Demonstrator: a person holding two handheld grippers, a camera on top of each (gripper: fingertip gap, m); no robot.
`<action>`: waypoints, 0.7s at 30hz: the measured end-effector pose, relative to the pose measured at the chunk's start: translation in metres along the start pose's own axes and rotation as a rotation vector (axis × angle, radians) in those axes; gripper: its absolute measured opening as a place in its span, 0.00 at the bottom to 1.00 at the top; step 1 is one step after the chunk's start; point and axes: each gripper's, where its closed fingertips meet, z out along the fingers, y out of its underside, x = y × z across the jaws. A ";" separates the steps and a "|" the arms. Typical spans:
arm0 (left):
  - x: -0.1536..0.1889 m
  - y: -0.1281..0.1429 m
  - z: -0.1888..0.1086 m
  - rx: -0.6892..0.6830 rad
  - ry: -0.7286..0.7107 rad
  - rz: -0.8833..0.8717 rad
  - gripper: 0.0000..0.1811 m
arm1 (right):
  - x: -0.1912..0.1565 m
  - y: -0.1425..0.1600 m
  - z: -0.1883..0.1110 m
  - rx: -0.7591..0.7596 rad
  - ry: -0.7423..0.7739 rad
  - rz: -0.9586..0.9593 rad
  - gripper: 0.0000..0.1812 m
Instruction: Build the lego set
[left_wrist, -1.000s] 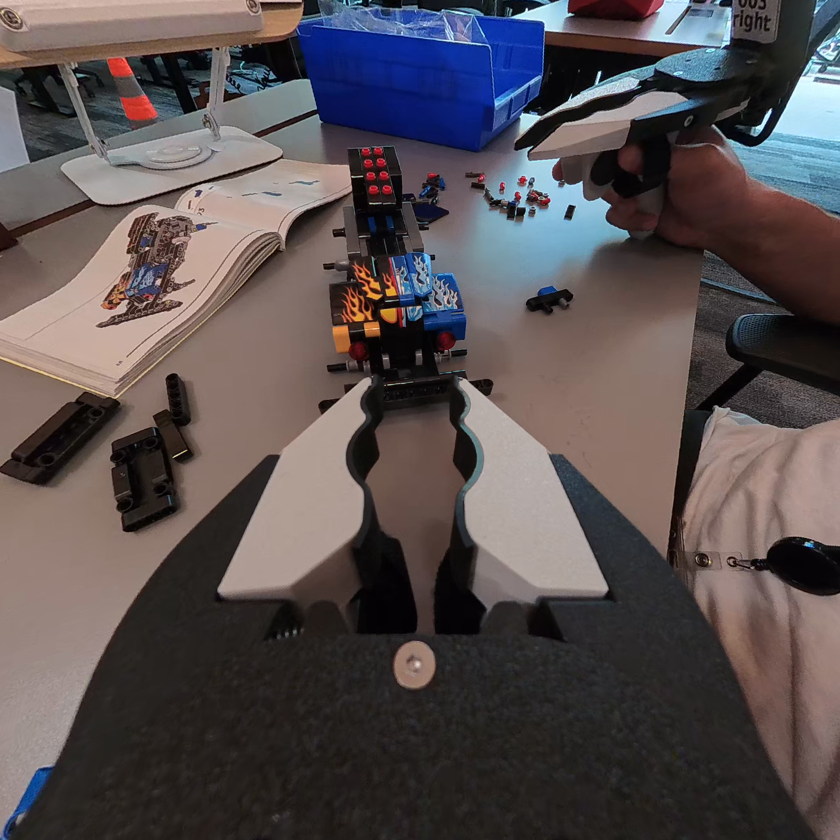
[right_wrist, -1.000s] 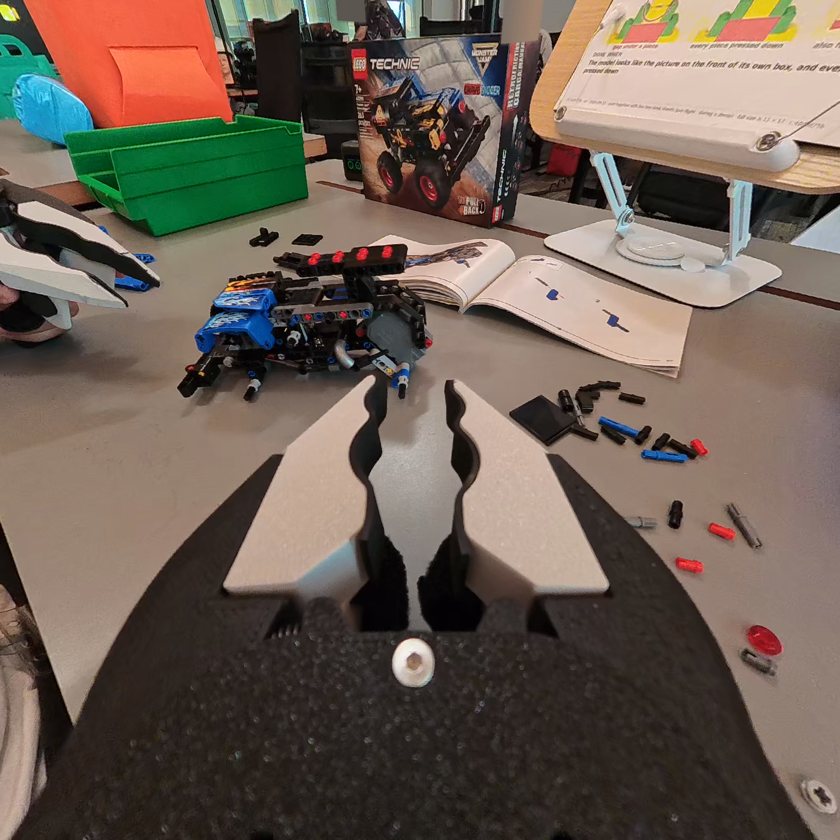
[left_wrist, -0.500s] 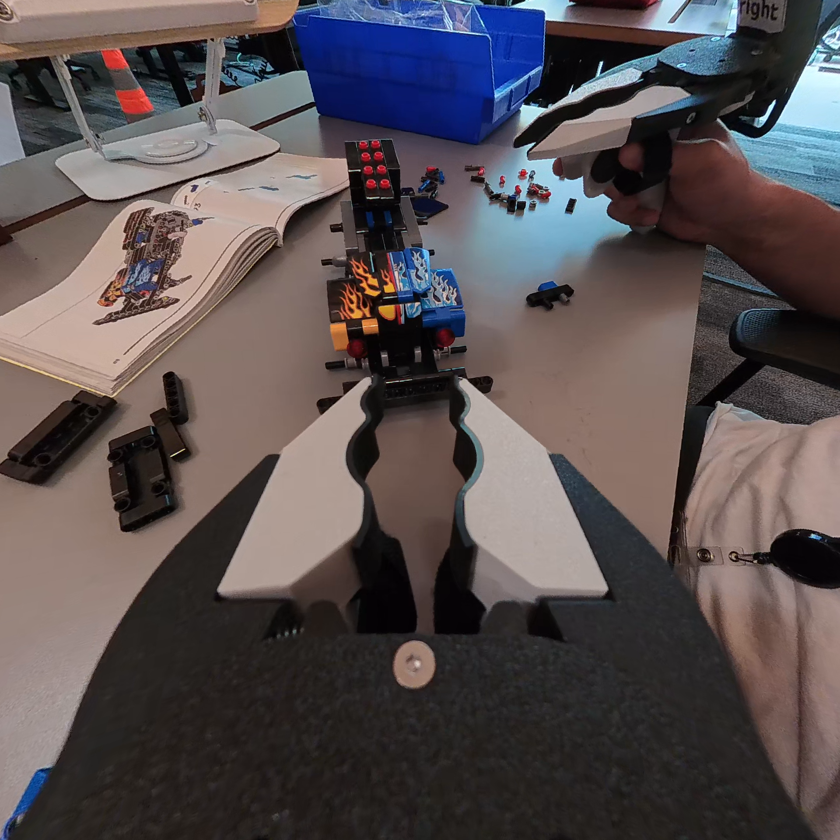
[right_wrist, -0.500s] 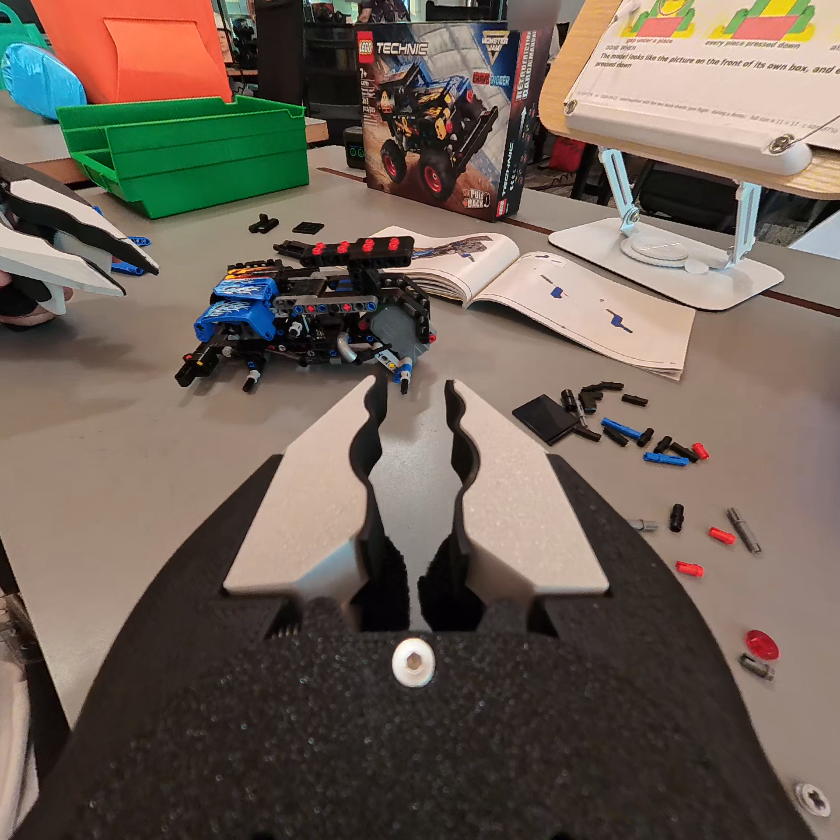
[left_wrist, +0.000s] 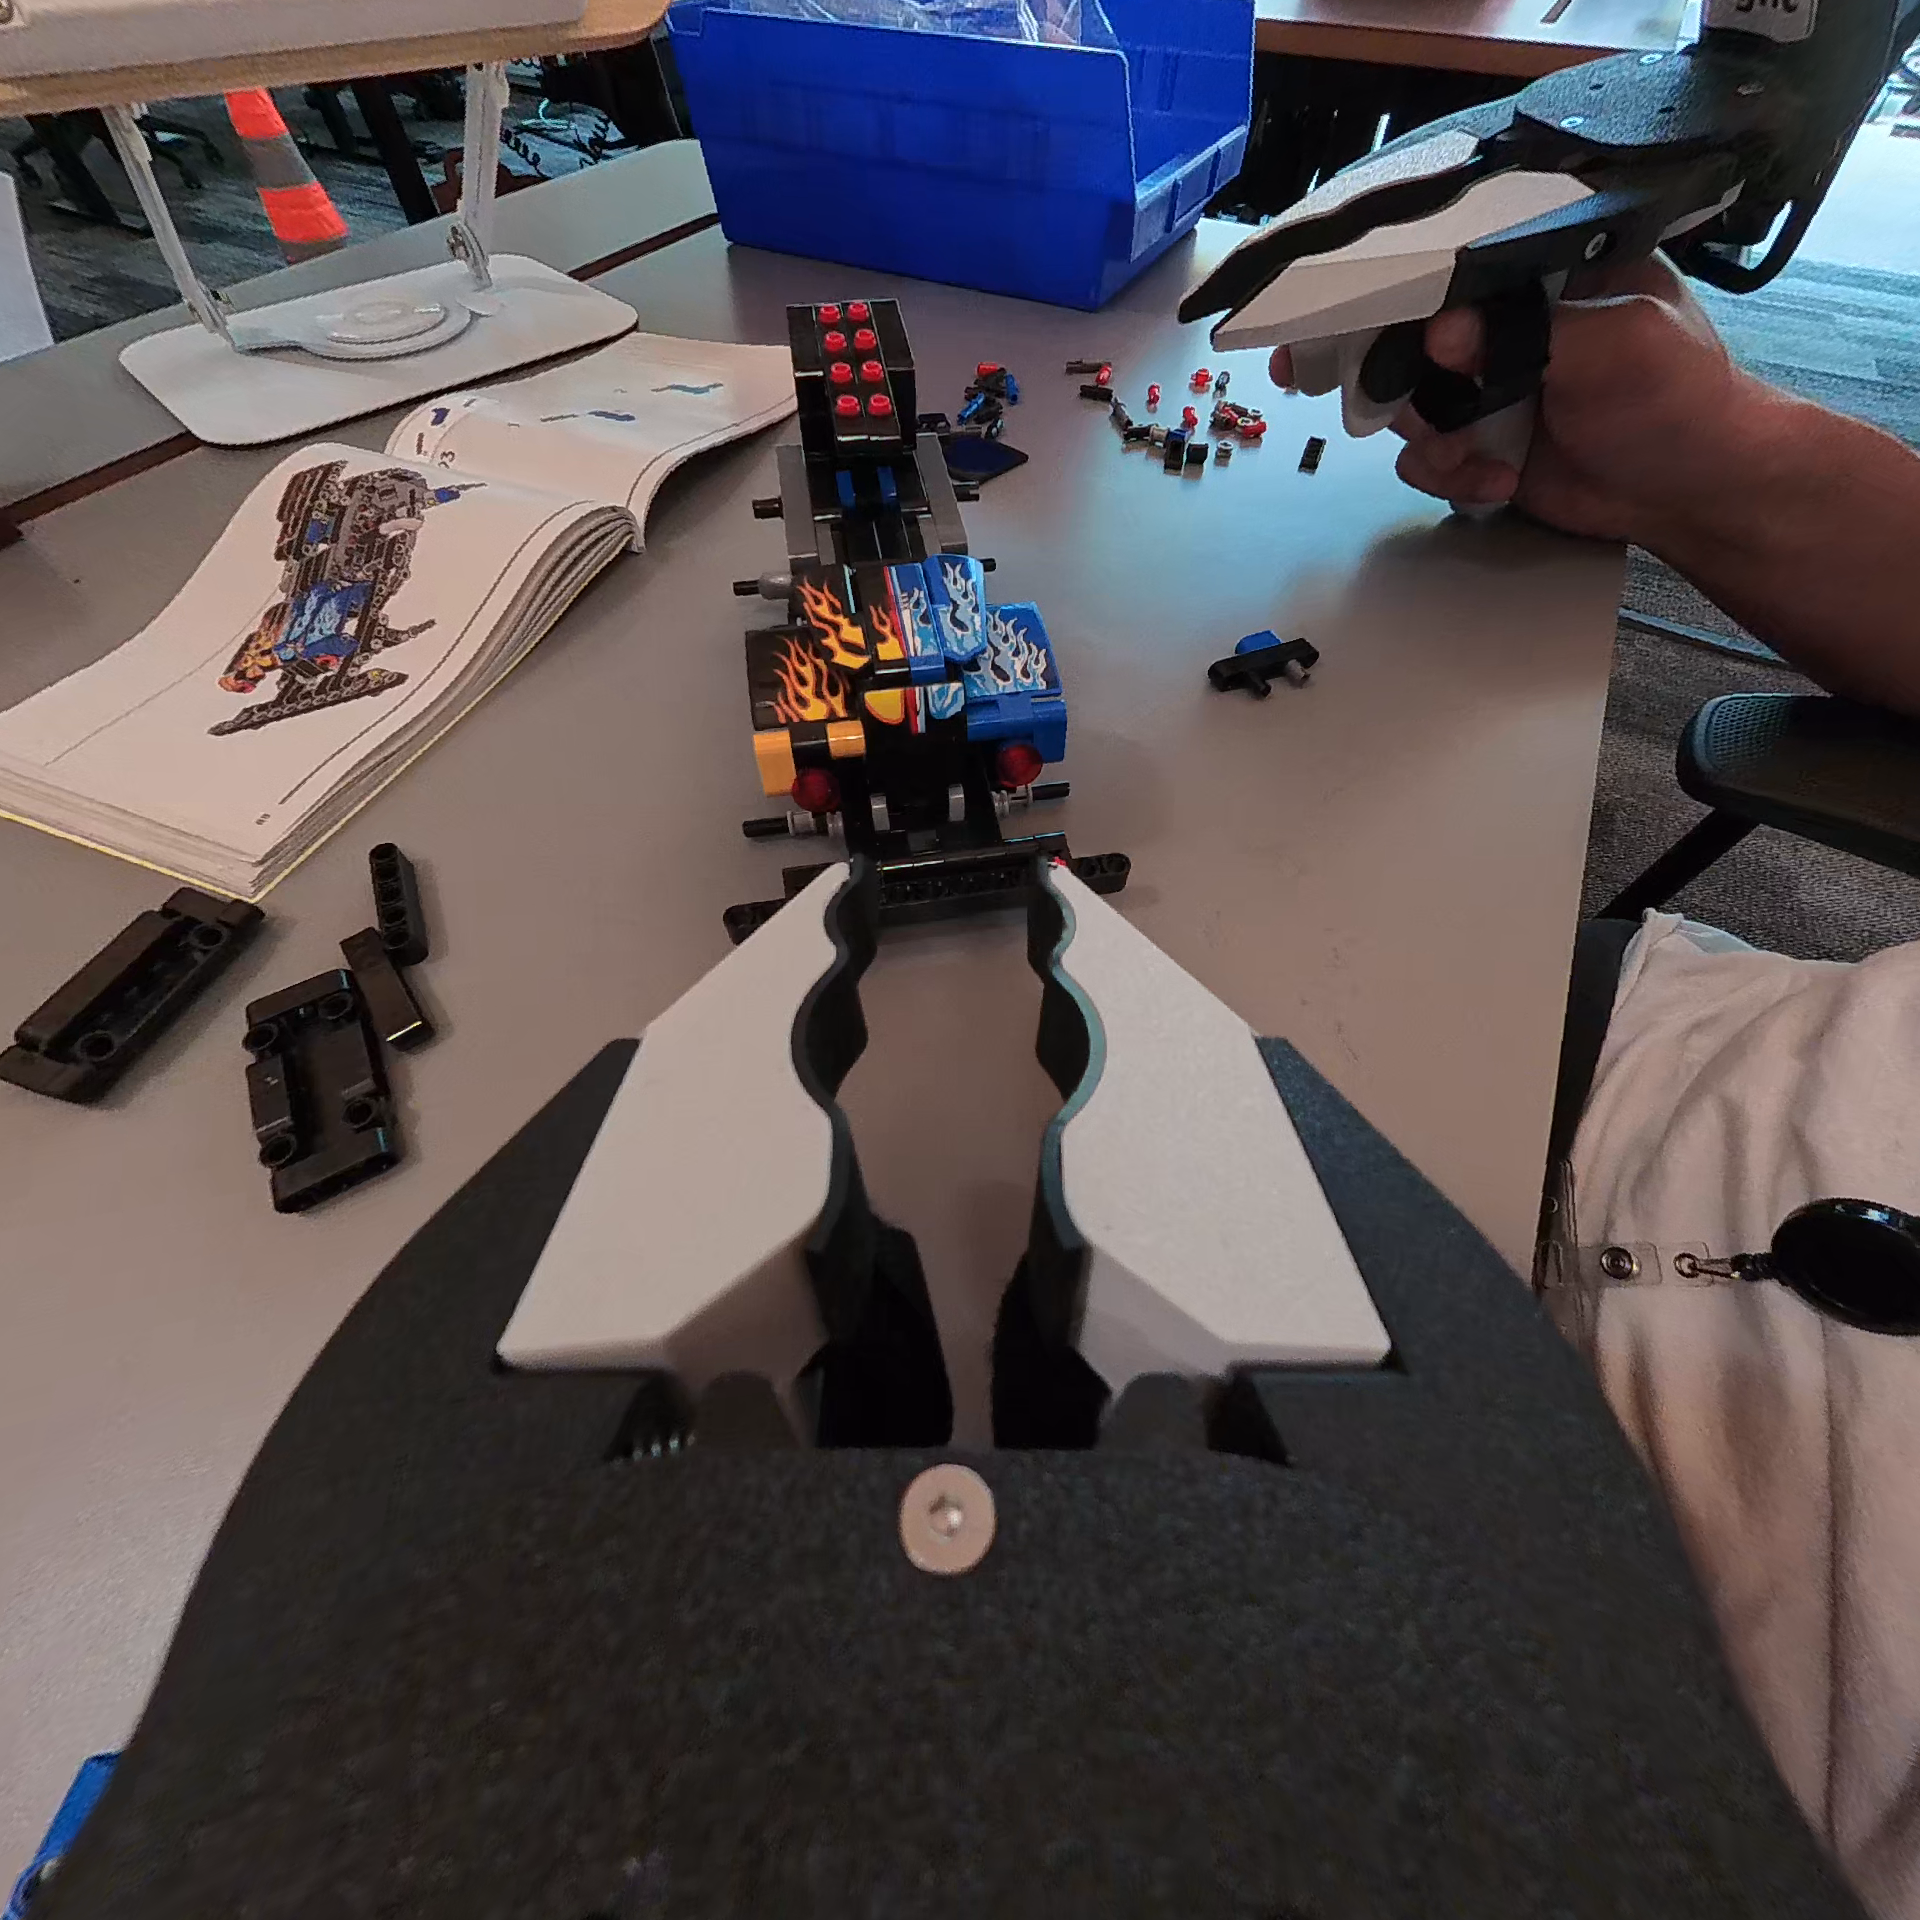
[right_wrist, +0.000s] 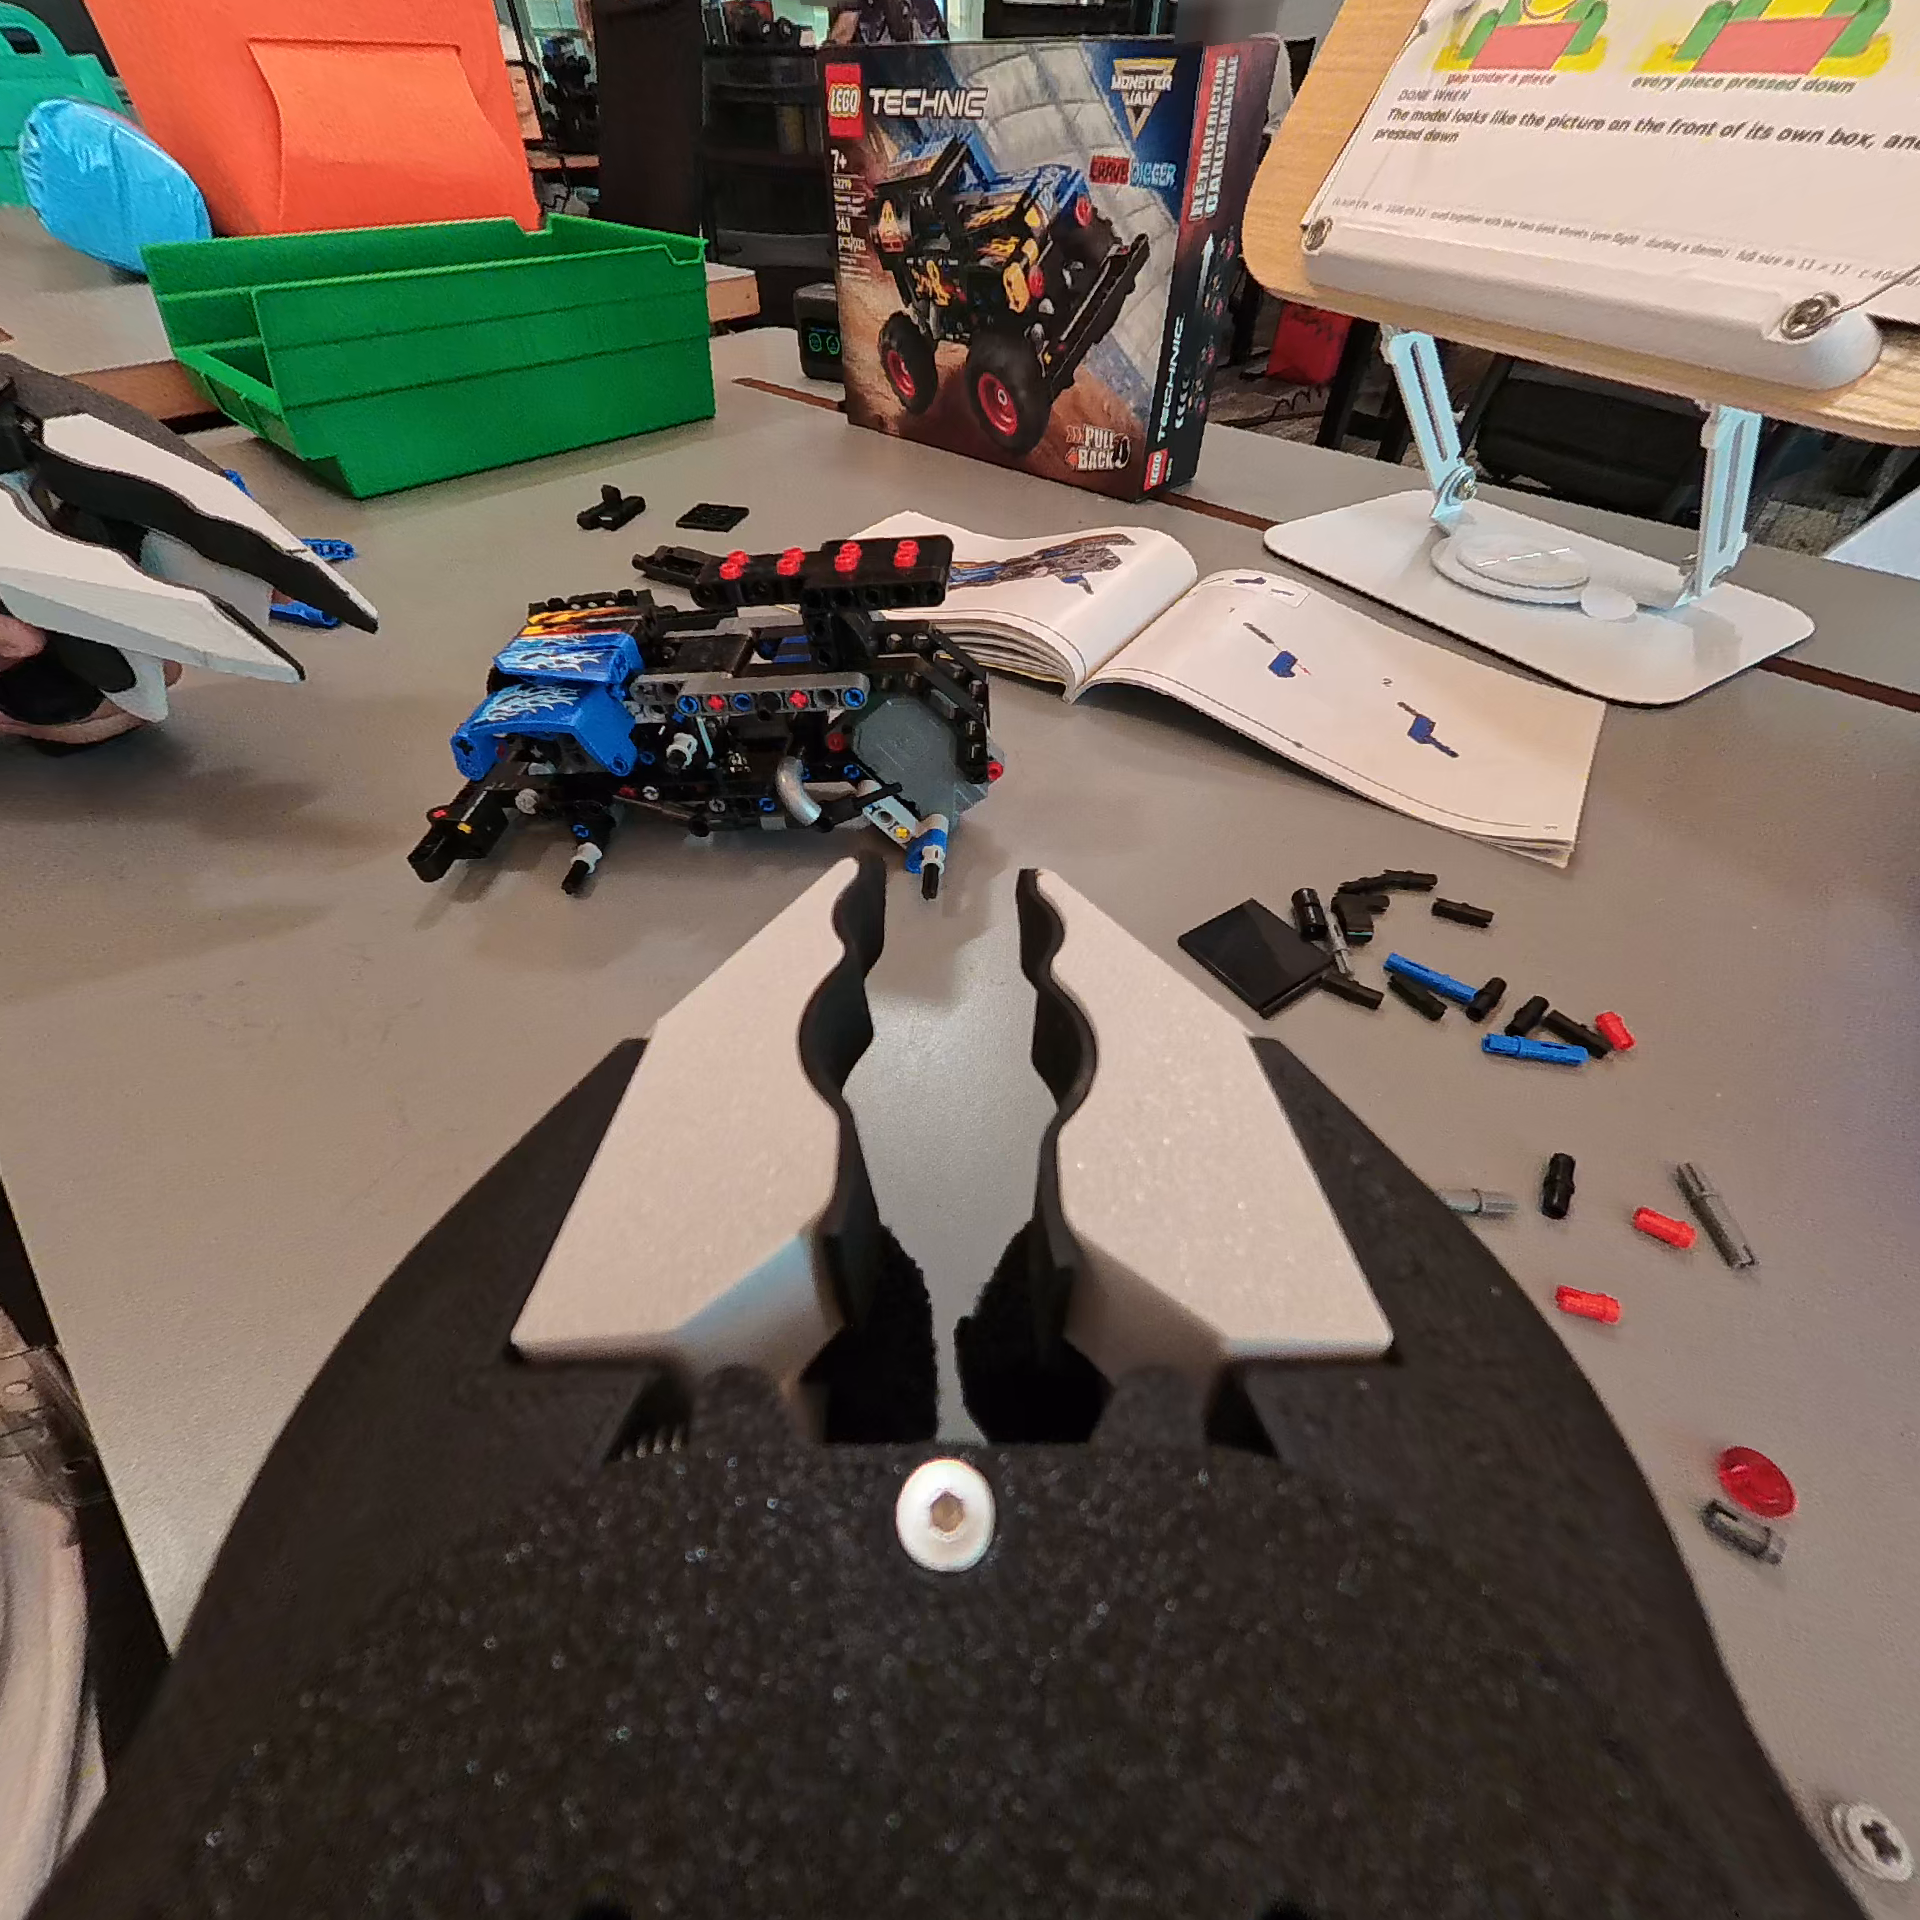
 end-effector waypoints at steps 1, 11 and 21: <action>0.000 0.000 0.000 0.000 0.000 0.000 0.15 | 0.000 0.000 0.000 0.000 -0.001 0.001 0.14; 0.000 -0.001 0.000 0.004 0.001 0.002 0.15 | 0.000 0.000 0.000 -0.003 -0.003 0.003 0.14; 0.001 -0.001 -0.001 0.004 0.002 0.006 0.15 | -0.001 0.003 0.001 -0.018 -0.001 0.002 0.12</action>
